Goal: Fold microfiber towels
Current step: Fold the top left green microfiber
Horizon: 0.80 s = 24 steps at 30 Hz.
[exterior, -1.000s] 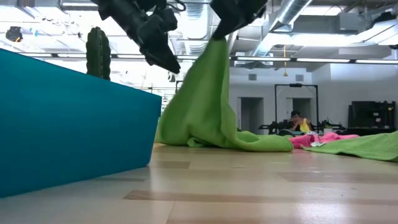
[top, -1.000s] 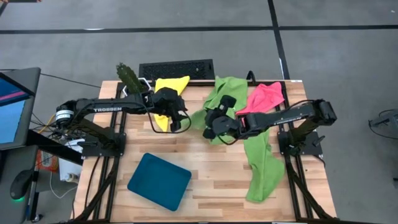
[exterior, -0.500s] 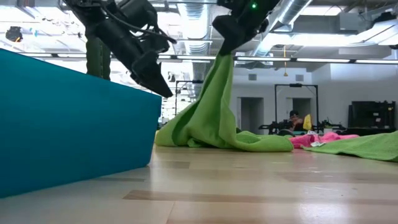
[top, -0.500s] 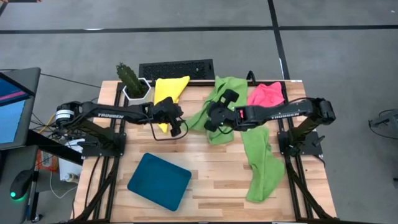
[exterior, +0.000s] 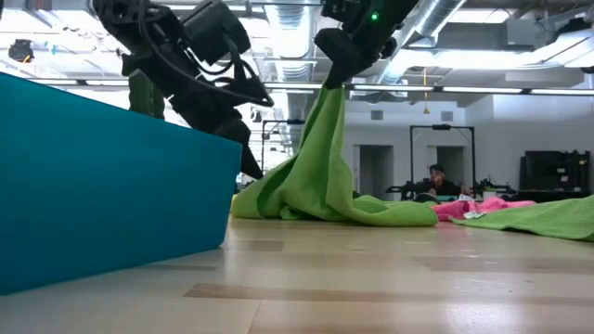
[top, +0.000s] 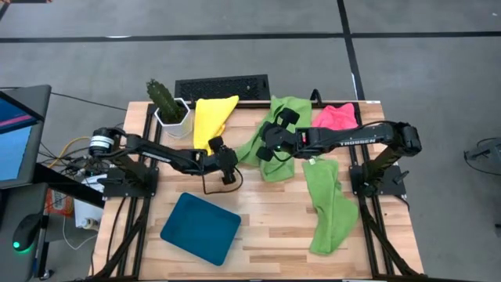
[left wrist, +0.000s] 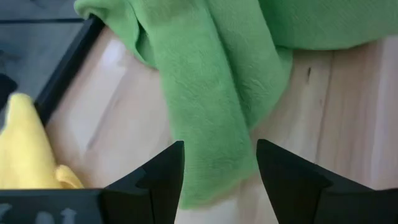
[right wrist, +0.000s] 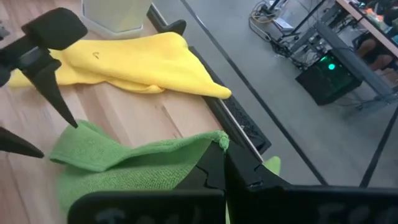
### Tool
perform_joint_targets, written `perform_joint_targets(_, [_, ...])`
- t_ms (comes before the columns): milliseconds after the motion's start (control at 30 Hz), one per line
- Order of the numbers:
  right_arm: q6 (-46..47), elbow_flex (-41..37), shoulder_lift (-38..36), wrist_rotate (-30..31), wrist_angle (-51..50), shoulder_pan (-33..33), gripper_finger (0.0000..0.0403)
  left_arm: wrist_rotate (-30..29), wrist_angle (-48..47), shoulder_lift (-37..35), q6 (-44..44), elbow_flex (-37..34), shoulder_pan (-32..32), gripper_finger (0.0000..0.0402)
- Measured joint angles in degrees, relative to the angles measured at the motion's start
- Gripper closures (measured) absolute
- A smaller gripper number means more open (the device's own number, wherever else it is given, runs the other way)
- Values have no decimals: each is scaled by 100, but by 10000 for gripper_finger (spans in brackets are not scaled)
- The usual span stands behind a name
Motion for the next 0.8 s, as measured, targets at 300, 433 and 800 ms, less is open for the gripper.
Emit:
perform_joint_targets(300, [-19, 0, 0, -12, -4, -33, 391, -205, 173, 213, -398, 10, -295, 207])
perform_joint_targets(433, [-19, 0, 0, -12, -39, -31, 392, -573, 375, 539, -433, 4, -392, 207])
perform_joint_targets(800, [-15, -2, 2, -9, -106, -31, 392, -1181, 459, 929, -616, 61, -393, 211])
